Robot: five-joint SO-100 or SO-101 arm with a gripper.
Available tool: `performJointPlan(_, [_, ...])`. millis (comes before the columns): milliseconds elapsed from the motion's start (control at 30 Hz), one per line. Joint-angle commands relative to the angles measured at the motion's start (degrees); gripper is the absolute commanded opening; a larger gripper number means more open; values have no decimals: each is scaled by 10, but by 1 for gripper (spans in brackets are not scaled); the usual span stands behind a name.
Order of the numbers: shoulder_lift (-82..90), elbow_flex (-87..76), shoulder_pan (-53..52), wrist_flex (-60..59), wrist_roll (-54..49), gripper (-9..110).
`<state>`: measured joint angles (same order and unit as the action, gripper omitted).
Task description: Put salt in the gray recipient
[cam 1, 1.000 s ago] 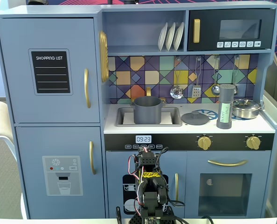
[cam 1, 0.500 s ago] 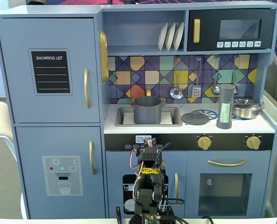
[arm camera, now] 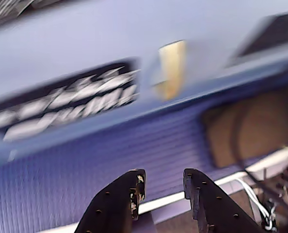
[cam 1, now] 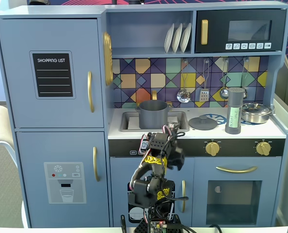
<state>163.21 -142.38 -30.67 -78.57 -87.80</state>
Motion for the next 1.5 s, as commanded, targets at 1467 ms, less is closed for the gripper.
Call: performJointPlan(1467, [-352, 218, -220, 838, 8, 39])
